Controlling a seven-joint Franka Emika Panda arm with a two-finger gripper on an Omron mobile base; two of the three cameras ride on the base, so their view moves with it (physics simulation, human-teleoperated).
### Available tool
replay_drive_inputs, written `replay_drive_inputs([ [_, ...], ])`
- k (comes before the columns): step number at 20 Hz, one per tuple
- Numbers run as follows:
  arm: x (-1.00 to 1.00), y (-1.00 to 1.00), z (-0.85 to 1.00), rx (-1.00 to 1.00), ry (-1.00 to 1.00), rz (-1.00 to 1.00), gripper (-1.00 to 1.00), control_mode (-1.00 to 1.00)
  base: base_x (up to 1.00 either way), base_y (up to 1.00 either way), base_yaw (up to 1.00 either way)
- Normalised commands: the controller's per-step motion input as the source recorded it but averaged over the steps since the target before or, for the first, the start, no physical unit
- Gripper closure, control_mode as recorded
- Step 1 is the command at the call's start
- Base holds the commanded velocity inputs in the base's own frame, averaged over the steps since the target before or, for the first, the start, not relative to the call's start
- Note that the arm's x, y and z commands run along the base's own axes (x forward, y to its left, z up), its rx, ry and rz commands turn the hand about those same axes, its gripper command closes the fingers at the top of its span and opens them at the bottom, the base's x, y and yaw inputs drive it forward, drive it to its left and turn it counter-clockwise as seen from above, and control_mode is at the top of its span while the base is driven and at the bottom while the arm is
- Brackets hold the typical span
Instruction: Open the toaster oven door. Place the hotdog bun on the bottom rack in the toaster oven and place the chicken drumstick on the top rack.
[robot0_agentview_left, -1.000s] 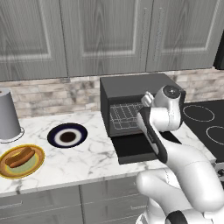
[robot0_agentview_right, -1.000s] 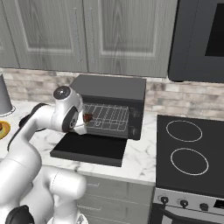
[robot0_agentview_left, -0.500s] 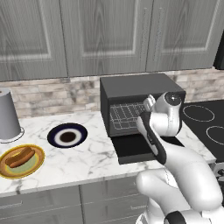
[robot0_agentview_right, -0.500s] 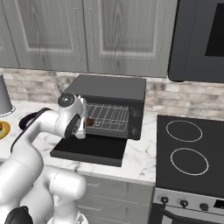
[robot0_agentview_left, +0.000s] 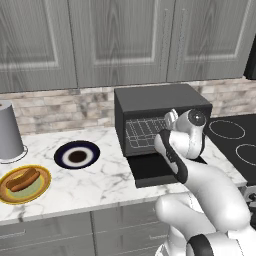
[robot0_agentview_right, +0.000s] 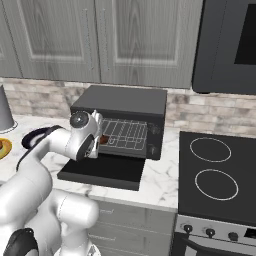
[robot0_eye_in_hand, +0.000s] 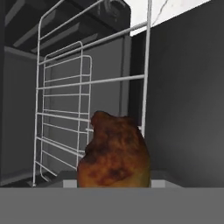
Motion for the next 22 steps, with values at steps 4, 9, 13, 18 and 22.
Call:
replay_drive_inputs([
  [4, 0.11, -0.04, 0.0, 0.07, -0.07, -0.03, 1.0, -1.0, 0.0, 0.0, 0.0],
  [9, 0.23, -0.06, -0.25, 0.04, -0.01, 0.0, 1.0, -1.0, 0.0, 0.0, 0.0],
  [13, 0.26, 0.0, -0.35, 0.0, -0.01, 0.0, 1.0, -1.0, 0.0, 0.0, 0.0],
  [18, 0.03, 0.0, -0.15, 0.0, 0.0, 0.0, -1.0, -1.0, 0.0, 0.0, 0.0],
  [22, 0.0, 0.0, 0.01, 0.0, 0.0, 0.0, -1.0, -1.0, 0.0, 0.0, 0.0],
])
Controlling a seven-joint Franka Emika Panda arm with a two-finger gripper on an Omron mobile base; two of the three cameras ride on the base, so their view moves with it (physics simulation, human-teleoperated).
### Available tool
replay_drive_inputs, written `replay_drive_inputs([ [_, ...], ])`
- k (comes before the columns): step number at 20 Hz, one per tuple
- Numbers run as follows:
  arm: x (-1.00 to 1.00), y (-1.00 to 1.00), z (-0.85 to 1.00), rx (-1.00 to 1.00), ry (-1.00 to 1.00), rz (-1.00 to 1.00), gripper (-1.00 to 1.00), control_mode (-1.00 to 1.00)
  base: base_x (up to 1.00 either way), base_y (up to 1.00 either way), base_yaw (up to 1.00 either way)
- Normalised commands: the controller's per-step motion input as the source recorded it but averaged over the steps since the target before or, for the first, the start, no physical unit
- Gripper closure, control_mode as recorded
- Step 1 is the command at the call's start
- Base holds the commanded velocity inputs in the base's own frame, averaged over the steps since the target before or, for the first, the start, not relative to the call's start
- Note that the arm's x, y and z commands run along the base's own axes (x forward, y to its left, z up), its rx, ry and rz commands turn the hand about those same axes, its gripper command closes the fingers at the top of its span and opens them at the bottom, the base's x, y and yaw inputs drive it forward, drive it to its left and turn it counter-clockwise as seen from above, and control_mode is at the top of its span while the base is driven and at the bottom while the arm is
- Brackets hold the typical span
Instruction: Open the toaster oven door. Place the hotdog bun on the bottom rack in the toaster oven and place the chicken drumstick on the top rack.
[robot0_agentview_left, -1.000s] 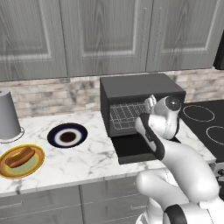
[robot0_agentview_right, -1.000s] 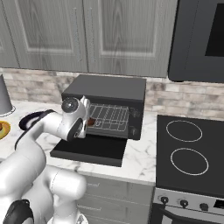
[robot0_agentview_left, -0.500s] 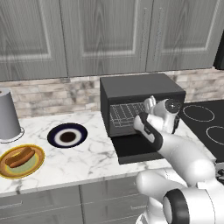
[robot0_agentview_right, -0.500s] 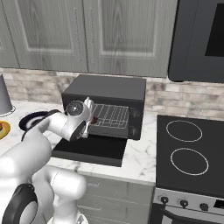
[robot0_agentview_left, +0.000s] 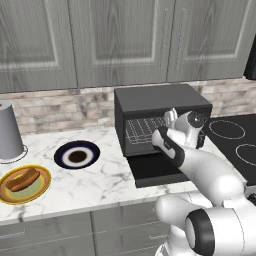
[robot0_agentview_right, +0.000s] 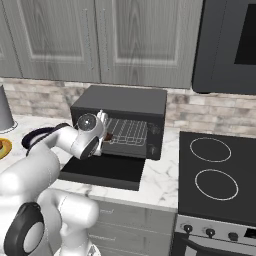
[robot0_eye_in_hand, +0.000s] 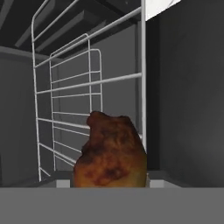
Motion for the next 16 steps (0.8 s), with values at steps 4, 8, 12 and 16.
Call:
replay_drive_inputs([
  [4, 0.0, 0.0, 0.19, 0.02, 0.0, 0.0, -1.0, -1.0, 0.0, 0.0, 0.0],
  [8, -0.04, -0.08, 0.31, 0.05, -0.03, 0.0, -1.0, -1.0, 0.0, 0.0, 0.0],
  [12, -0.23, -0.13, 0.36, 0.08, -0.04, 0.0, -1.0, -1.0, 0.0, 0.0, 0.0],
  [16, -0.33, -0.16, 0.36, 0.11, -0.01, 0.0, -1.0, -1.0, 0.0, 0.0, 0.0],
])
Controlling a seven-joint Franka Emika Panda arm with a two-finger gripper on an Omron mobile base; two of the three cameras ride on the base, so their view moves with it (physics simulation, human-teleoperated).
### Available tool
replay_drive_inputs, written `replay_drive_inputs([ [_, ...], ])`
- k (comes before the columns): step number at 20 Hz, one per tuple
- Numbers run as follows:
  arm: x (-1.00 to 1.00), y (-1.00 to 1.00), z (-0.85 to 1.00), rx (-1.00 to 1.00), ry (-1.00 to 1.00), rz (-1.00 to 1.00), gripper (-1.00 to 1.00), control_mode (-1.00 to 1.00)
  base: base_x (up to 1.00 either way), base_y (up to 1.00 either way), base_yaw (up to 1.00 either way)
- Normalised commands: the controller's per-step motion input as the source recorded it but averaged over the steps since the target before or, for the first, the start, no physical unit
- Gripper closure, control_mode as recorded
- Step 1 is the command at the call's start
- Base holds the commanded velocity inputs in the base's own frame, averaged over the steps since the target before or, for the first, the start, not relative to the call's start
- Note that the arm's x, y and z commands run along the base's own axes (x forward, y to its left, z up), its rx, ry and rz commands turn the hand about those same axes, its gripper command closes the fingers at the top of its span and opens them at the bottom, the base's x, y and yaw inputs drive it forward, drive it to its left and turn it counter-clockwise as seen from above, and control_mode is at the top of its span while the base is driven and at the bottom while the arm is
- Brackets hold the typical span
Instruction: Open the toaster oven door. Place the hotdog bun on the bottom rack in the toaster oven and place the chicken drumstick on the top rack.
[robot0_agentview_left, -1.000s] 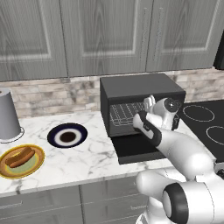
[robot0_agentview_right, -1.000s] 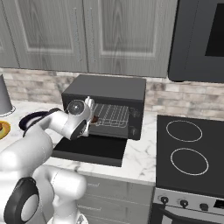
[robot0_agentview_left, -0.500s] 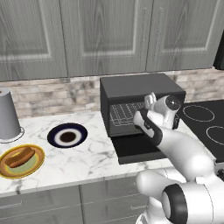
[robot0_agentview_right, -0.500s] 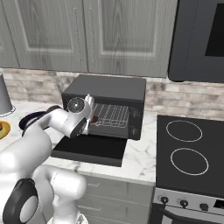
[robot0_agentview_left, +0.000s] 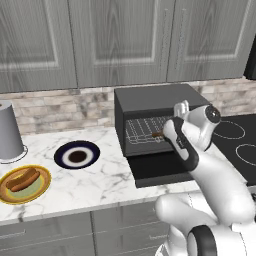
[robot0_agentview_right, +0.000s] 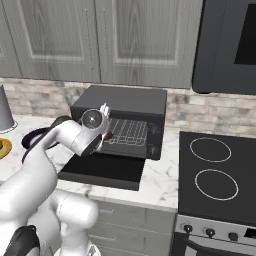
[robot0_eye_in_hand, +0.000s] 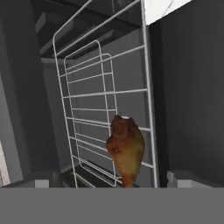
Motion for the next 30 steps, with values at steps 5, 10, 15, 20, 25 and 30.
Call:
replay_drive_inputs([
  [5, -0.47, -0.04, 0.46, 0.13, 0.04, 0.01, -1.0, -1.0, 0.0, 0.0, 0.0],
  [10, -0.7, -0.01, 0.41, 0.04, 0.04, 0.13, -1.0, -1.0, 0.0, 0.0, 0.0],
  [15, -0.75, 0.0, 0.01, -0.06, 0.0, 0.32, -1.0, -1.0, 0.0, 0.0, 0.0],
  [20, -0.4, 0.1, 0.0, -0.21, 0.0, 0.49, -1.0, -1.0, 0.0, 0.0, 0.0],
  [25, 0.03, 0.21, -0.06, -0.35, 0.01, 0.47, -1.0, -1.0, 0.0, 0.0, 0.0],
  [30, 0.23, 0.18, -0.41, -0.42, -0.12, 0.36, -1.0, -1.0, 0.0, 0.0, 0.0],
])
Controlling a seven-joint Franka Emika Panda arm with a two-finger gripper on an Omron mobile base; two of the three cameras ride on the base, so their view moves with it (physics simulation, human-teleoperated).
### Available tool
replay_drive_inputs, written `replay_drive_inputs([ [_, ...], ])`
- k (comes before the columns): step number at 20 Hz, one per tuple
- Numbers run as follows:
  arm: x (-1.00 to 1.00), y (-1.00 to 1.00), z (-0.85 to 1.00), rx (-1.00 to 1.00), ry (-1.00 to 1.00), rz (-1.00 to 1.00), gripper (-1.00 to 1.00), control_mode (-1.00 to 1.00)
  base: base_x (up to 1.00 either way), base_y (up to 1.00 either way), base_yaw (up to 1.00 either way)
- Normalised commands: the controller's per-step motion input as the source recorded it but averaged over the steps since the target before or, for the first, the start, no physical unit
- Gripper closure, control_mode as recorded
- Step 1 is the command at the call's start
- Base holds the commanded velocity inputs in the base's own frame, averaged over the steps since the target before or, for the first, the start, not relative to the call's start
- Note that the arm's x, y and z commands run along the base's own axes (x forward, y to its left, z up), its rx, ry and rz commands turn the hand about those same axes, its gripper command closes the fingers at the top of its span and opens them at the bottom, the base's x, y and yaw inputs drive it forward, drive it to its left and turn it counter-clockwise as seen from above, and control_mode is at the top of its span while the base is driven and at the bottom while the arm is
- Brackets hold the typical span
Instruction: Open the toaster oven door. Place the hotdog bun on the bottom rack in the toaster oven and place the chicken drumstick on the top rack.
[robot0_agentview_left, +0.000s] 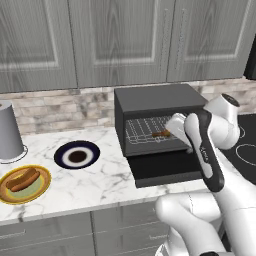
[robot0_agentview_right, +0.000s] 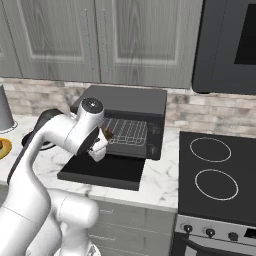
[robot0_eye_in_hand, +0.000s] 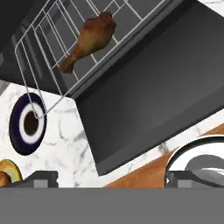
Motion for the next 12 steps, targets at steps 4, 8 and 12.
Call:
replay_drive_inputs([
  [4, 0.18, 0.05, -0.41, -0.34, -0.21, 0.34, -1.0, -1.0, 0.0, 0.0, 0.0],
  [8, 0.06, 0.0, -0.43, -0.24, -0.25, 0.33, -1.0, -1.0, 0.0, 0.0, 0.0],
  [12, 0.5, 0.0, -0.28, -0.16, -0.03, 0.17, -1.0, -1.0, 0.0, 0.0, 0.0],
])
